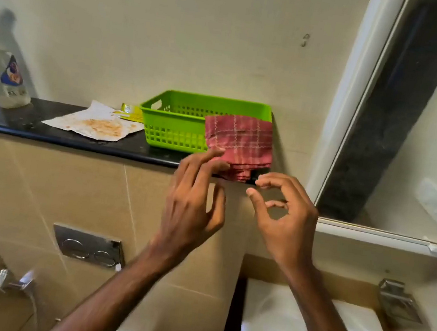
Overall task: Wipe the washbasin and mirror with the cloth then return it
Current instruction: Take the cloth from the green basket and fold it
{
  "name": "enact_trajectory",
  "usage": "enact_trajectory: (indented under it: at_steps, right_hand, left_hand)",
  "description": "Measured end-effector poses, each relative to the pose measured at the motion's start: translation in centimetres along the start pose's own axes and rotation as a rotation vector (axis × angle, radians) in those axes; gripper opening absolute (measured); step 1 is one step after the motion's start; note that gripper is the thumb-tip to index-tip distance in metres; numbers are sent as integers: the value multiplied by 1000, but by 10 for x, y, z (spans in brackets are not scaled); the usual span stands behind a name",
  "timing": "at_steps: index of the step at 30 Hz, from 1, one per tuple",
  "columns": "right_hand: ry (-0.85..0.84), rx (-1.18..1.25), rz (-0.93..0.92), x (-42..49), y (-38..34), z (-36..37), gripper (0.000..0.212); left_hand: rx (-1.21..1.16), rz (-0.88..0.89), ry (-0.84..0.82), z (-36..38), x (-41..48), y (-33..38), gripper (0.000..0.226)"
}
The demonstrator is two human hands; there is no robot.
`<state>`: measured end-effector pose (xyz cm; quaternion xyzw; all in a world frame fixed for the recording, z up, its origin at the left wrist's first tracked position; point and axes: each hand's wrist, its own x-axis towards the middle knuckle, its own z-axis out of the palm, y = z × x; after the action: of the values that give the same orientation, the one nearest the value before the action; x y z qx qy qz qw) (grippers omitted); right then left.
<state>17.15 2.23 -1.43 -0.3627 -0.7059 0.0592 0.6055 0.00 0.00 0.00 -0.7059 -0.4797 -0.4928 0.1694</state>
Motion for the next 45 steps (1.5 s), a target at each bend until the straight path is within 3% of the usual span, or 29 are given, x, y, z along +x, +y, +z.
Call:
enact_trajectory:
  at_steps: [4, 11, 17, 23, 26, 34, 40, 45]
  right_hand:
    - [50, -98, -107, 28, -2, 18, 20]
    - [121, -222, -83, 63, 1, 45, 26]
    - [159, -281, -145, 58, -5, 53, 29]
    - [-18, -405, -184, 41, -10, 76, 60]
    - [-21, -451, -178, 37, -7, 83, 73]
    - [150, -450, -266, 49, -6, 80, 66]
    - [244, -379, -324, 85, -24, 66, 35]
    - [337, -290, -285, 137, -49, 53, 43]
  left_hand:
    - [31, -32, 115, -2, 32, -29, 31]
    - [163, 0, -113, 5, 77, -69, 61]
    - [89, 84, -146, 10, 79, -86, 56]
    - [120, 145, -179, 11, 79, -98, 49]
    - [132, 157, -198, 9, 81, -102, 47]
    - [100, 131, -184, 3, 88, -94, 46]
    - [169, 107, -231, 3, 90, -91, 38]
    - [192, 49, -250, 3, 95, -85, 56]
